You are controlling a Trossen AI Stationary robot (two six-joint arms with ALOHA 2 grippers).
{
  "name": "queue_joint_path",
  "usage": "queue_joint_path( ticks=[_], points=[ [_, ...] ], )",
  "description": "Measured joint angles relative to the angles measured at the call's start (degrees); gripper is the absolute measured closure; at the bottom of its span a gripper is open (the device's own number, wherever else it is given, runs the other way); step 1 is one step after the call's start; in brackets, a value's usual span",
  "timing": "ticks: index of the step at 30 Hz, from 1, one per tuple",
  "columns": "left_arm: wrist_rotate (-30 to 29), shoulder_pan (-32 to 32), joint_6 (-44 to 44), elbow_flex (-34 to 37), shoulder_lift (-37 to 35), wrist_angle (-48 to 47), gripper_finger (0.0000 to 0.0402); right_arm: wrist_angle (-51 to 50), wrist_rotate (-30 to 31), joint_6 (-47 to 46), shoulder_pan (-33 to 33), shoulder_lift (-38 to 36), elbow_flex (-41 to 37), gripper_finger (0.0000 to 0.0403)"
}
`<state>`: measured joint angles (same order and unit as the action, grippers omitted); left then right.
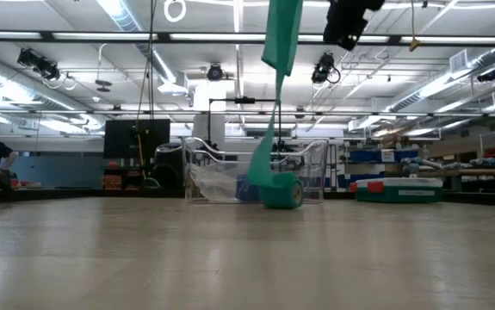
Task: Roll bandage
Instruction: Roll the sky blue bandage
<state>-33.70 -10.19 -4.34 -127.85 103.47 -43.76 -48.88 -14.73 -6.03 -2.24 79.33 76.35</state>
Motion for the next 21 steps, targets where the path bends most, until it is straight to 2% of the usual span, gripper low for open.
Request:
queue_joint_path(
  ticks=[7, 11, 14, 21],
  points=[
    [-1.4, -2.7, -1.3, 0.0, -0.5, -4.6, 0.0394, 20.2, -0.3, -8.5, 0.0, -7.8, -19.6, 0.0280],
    [-1.4, -3.4, -2.3, 2.2, -0.6, -3.0, 0.0394, 29.8, -0.3, -13.3, 0.6, -8.9, -27.7, 0.0280],
    [0.7, -3.7, -2.6, 6.1, -0.8, 1.6, 0.0394, 30.9, 1.4, -15.7, 1.3, -8.9, -30.8, 0.0280],
    [11.1, -2.8, -2.2, 18.8, -0.8, 23.2, 0.0394, 30.6, 6.0, -19.8, 3.2, -11.4, -32.0, 0.0280]
  ],
)
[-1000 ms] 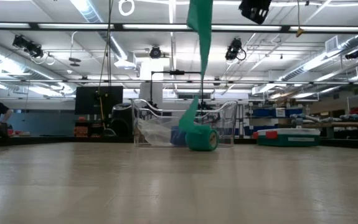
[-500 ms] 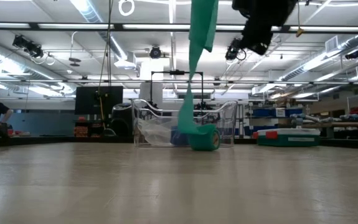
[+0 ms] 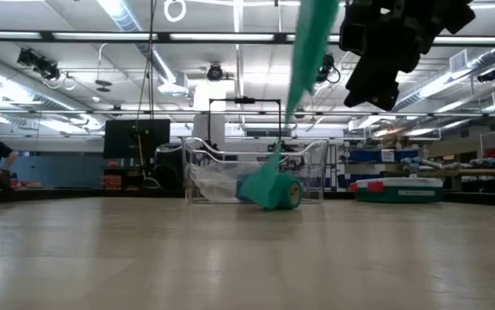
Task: Roll bandage
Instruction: Roll the sky blue bandage
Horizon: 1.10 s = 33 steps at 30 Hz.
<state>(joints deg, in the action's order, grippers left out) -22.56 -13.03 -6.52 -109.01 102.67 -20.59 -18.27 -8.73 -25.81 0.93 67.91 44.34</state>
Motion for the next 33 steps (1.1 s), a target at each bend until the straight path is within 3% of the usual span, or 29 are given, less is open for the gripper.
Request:
queue_joint_path(
  ticks=[5, 13, 15, 21, 25, 33],
  points=[
    [2.8, 1.1, -2.2, 7.7, -0.5, 7.9, 0.0394, -5.2, 2.1, -2.4, 1.8, -2.1, 0.0, 0.0280],
    [4.2, 1.8, -8.4, 16.1, -3.8, 5.6, 0.0393, -14.3, 5.2, -3.5, 4.3, -5.6, 0.0, 0.0280],
    [7.3, 2.0, -10.1, 17.2, -4.0, 3.7, 0.0387, -15.6, 5.7, -4.0, 4.5, -6.7, 0.0, 0.0280],
    [19.4, 2.2, -12.2, 17.4, -3.9, -7.6, 0.0305, -15.0, 6.3, -3.9, 4.6, -8.8, 0.0, 0.0280],
    [22.2, 2.3, -12.4, 16.7, -3.9, -18.2, 0.0237, -14.0, 5.0, -3.7, 4.6, -8.6, 0.0, 0.0280],
    [27.2, 3.6, -16.3, 16.4, -4.0, -25.5, 0.0153, -6.5, 1.3, -0.9, 4.6, -1.9, 0.0, 0.0280]
  ],
)
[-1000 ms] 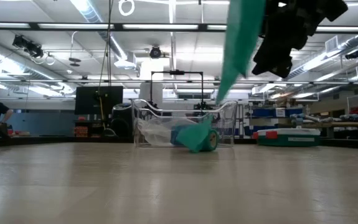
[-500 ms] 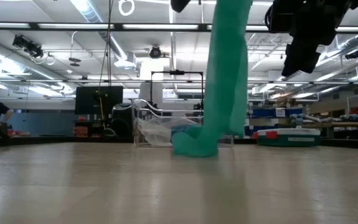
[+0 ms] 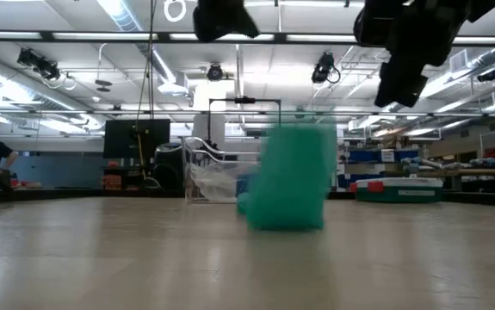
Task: Roll bandage
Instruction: Roll the sky blue bandage
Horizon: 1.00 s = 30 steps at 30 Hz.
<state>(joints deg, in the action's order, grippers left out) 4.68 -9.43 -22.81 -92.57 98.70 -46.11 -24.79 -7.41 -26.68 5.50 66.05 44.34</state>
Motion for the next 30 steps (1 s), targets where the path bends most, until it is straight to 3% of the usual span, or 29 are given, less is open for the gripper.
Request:
queue_joint_path(
  ticks=[6, 10, 16, 20, 30],
  points=[
    [1.6, 0.0, -3.0, 0.0, 0.0, -10.1, 0.0134, 9.2, 4.1, 6.4, 0.0, 6.4, 0.0, 0.0280],
    [0.7, -0.3, -4.6, 0.0, -0.2, -9.5, 0.0146, 12.2, 6.7, 12.2, 0.0, 11.3, 0.0, 0.0280],
    [-6.3, -2.0, -3.1, 0.4, -0.9, -0.7, 0.0180, 11.5, 10.0, 21.3, 0.0, 17.7, 2.7, 0.0279],
    [-6.6, -3.0, -3.7, 3.5, -0.9, 6.6, 0.0198, 11.4, 15.6, 23.7, -0.1, 19.3, 4.1, 0.0279],
    [-7.0, -4.5, -11.2, 21.9, -5.5, 29.1, 0.0209, 9.8, 13.7, 20.3, -0.5, 16.3, 4.3, 0.0279]
  ],
)
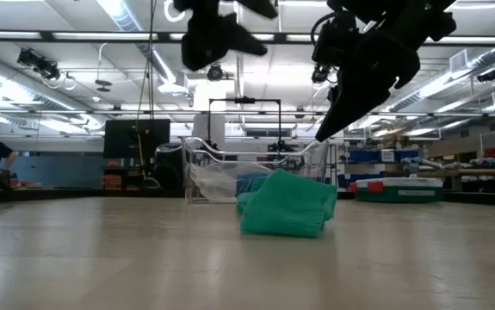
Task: Roll bandage
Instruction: Roll the sky blue bandage
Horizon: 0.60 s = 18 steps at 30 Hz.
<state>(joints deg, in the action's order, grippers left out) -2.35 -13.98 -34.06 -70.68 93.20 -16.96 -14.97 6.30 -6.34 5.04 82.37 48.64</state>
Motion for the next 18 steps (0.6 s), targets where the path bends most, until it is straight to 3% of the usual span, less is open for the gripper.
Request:
queue_joint_path(
  ticks=[8, 18],
  points=[
    [-1.2, 0.1, -10.4, 14.9, -6.1, 14.1, 0.0209, 2.2, 0.1, 4.1, -0.7, 2.4, 0.0, 0.0279],
    [-7.5, 0.1, -17.9, 20.5, -14.0, 14.8, 0.0209, 5.3, 1.1, 12.2, -1.4, 9.3, 1.6, 0.0262]
  ],
)
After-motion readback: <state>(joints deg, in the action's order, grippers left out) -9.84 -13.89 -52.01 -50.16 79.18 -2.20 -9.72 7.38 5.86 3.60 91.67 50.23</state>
